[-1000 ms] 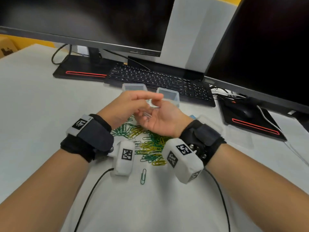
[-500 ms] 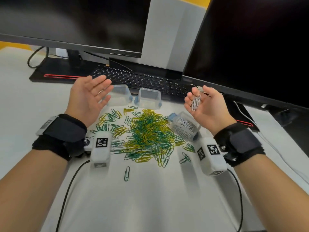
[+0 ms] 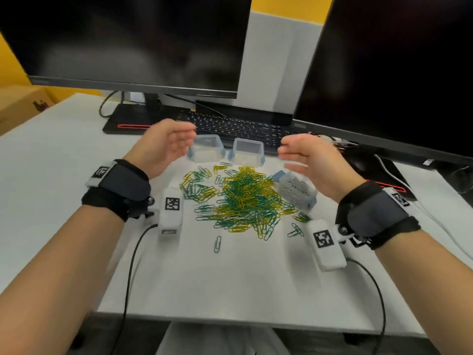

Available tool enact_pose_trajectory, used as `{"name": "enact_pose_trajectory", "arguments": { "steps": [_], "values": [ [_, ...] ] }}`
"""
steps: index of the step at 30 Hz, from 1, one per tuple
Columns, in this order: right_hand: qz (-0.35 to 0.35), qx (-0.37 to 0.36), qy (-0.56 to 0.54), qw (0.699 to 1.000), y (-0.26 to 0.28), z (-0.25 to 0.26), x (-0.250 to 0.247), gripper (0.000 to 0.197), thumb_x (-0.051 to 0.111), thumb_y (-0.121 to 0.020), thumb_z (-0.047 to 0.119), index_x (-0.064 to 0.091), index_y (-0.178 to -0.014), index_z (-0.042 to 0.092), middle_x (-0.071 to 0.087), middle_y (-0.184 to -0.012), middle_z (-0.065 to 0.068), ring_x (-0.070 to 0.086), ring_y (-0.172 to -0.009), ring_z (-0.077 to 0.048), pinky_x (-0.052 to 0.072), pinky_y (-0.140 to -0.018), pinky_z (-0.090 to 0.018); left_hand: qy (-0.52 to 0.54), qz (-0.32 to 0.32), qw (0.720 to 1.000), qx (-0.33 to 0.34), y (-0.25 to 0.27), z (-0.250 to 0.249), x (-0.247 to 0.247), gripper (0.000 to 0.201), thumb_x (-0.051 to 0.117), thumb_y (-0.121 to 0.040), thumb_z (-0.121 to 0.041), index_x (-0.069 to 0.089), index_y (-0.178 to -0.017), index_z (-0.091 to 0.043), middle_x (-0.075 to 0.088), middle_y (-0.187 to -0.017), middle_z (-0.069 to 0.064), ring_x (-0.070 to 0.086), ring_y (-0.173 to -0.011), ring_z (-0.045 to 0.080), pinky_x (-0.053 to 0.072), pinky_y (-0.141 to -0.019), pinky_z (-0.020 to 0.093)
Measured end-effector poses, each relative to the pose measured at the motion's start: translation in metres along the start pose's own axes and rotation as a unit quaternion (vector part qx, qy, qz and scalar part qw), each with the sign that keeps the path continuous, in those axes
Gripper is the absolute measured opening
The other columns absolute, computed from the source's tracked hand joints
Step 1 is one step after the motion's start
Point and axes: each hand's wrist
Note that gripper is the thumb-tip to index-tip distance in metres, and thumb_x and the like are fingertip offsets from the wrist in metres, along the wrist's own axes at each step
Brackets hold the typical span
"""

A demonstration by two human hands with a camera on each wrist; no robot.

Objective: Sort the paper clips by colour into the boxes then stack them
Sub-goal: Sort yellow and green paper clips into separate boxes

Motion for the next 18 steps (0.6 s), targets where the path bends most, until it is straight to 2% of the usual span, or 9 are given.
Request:
{"name": "enact_pose_trajectory", "arguments": {
  "steps": [1, 2, 4, 6, 8, 10, 12, 15, 18],
  "values": [
    [0.059, 0.011, 0.068, 0.996, 0.003, 0.001, 0.012, 0.022, 0.058, -0.093, 0.02, 0.066, -0.112, 0.013, 0.07, -0.106, -0.005, 0.067, -0.1, -0.019, 0.053, -0.089, -0.035, -0.106, 0.036, 0.994, -0.021, 0.007, -0.005, 0.003, 0.017, 0.055, -0.09, -0.015, 0.066, -0.101, -0.009, 0.064, -0.086, 0.002, 0.059, -0.077, 0.014, 0.047, -0.071, 0.023],
    [0.12, 0.015, 0.154, 0.981, 0.006, 0.0, 0.026, 0.021, 0.06, -0.092, 0.022, 0.067, -0.112, 0.017, 0.07, -0.109, -0.002, 0.066, -0.101, -0.017, 0.053, -0.088, -0.032, -0.219, 0.077, 0.972, -0.044, 0.014, -0.009, 0.006, 0.015, 0.056, -0.09, -0.012, 0.067, -0.1, -0.008, 0.063, -0.087, 0.003, 0.058, -0.077, 0.014, 0.047, -0.069, 0.023],
    [0.217, -0.026, 0.335, 0.916, 0.01, -0.003, 0.053, 0.025, 0.066, -0.09, 0.027, 0.067, -0.115, 0.023, 0.067, -0.113, 0.006, 0.063, -0.103, -0.011, 0.05, -0.091, -0.027, -0.433, 0.161, 0.883, -0.085, 0.03, -0.011, 0.012, 0.014, 0.058, -0.09, -0.015, 0.067, -0.1, -0.011, 0.064, -0.093, 0.004, 0.057, -0.08, 0.014, 0.049, -0.072, 0.025],
    [0.26, -0.09, 0.479, 0.834, 0.01, -0.008, 0.078, 0.036, 0.068, -0.087, 0.034, 0.063, -0.121, 0.024, 0.063, -0.119, 0.007, 0.059, -0.104, -0.011, 0.047, -0.094, -0.028, -0.576, 0.208, 0.783, -0.106, 0.042, -0.005, 0.017, 0.016, 0.065, -0.086, -0.023, 0.067, -0.1, -0.014, 0.065, -0.095, 0.004, 0.057, -0.08, 0.012, 0.05, -0.073, 0.023],
    [0.28, -0.112, 0.566, 0.768, 0.008, -0.013, 0.097, 0.047, 0.069, -0.084, 0.042, 0.059, -0.126, 0.023, 0.06, -0.12, 0.004, 0.055, -0.105, -0.014, 0.045, -0.09, -0.028, -0.638, 0.216, 0.73, -0.114, 0.048, 0.006, 0.022, 0.023, 0.069, -0.084, -0.027, 0.064, -0.102, -0.012, 0.066, -0.091, 0.002, 0.058, -0.073, 0.01, 0.05, -0.065, 0.02],
    [0.295, -0.107, 0.617, 0.721, 0.006, -0.02, 0.108, 0.055, 0.073, -0.08, 0.045, 0.057, -0.126, 0.021, 0.057, -0.115, 0.002, 0.051, -0.1, -0.016, 0.041, -0.081, -0.027, -0.668, 0.211, 0.705, -0.109, 0.051, 0.018, 0.029, 0.029, 0.07, -0.083, -0.026, 0.062, -0.105, -0.01, 0.065, -0.088, 0.002, 0.056, -0.065, 0.01, 0.045, -0.056, 0.016],
    [0.295, -0.127, 0.633, 0.705, 0.003, -0.027, 0.113, 0.046, 0.074, -0.08, 0.037, 0.06, -0.119, 0.017, 0.055, -0.104, 0.001, 0.046, -0.091, -0.014, 0.034, -0.072, -0.023, -0.694, 0.191, 0.689, -0.082, 0.053, 0.026, 0.036, 0.03, 0.069, -0.083, -0.023, 0.061, -0.107, -0.007, 0.063, -0.095, 0.006, 0.053, -0.066, 0.015, 0.041, -0.051, 0.013],
    [0.288, -0.164, 0.617, 0.713, -0.002, -0.031, 0.107, 0.021, 0.069, -0.085, 0.018, 0.065, -0.105, 0.012, 0.057, -0.093, 0.003, 0.047, -0.084, -0.013, 0.032, -0.058, -0.018, -0.696, 0.172, 0.696, -0.052, 0.055, 0.032, 0.043, 0.023, 0.066, -0.086, -0.014, 0.064, -0.104, 0.0, 0.066, -0.101, 0.015, 0.05, -0.062, 0.014, 0.033, -0.039, 0.004],
    [0.275, -0.163, 0.595, 0.738, -0.008, -0.031, 0.088, 0.009, 0.065, -0.086, 0.011, 0.068, -0.095, 0.011, 0.059, -0.088, 0.005, 0.051, -0.083, -0.012, 0.032, -0.058, -0.011, -0.67, 0.173, 0.719, -0.065, 0.053, 0.029, 0.038, 0.017, 0.069, -0.084, -0.014, 0.068, -0.097, -0.003, 0.063, -0.084, 0.005, 0.05, -0.058, 0.006, 0.041, -0.047, 0.009]
  ]
}}
Point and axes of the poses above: each hand's wrist, its own y-axis away from the middle knuckle, its own x-axis out of the palm, z = x × y
